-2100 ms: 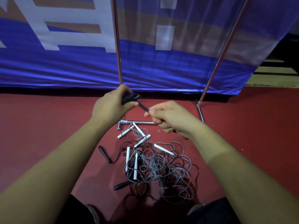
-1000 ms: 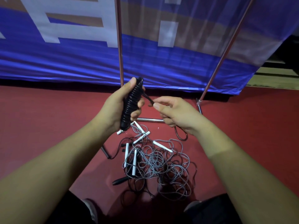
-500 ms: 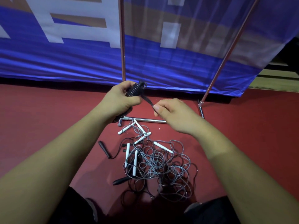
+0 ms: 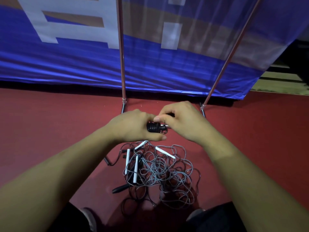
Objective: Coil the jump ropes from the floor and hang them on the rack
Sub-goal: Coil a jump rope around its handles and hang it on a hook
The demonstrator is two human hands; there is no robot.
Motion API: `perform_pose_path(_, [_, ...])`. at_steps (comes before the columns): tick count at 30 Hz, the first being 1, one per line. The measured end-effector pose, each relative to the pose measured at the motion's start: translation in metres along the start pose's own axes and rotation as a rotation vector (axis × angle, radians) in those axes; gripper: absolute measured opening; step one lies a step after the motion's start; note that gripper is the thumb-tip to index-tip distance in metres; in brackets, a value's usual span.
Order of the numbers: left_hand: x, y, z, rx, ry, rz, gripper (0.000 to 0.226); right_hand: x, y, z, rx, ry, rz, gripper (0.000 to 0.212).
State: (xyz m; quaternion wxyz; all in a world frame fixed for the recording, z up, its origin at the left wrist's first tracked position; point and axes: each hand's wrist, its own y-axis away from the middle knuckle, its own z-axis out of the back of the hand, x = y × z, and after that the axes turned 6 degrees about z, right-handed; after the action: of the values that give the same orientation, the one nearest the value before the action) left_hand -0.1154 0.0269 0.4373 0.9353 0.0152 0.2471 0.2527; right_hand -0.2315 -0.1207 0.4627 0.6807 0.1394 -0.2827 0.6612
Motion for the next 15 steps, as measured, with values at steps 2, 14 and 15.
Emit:
perform_pose_path(2, [-0.002,0.003,-0.002,0.002,0.054,-0.039,0.027,-0.001,-0.003,0.001,-0.056,-0.142,-0.044,0.013])
perform_pose_path(14, [-0.002,0.007,-0.001,0.068,1.387,0.019,0.036,-0.009,-0.003,0.002,-0.077,-0.704,-0.199,0.012])
perform_pose_path(15, [-0.001,0.006,0.000,0.044,1.415,0.030,0.036,-0.010,-0.002,0.002,-0.076,-0.712,-0.203,0.012])
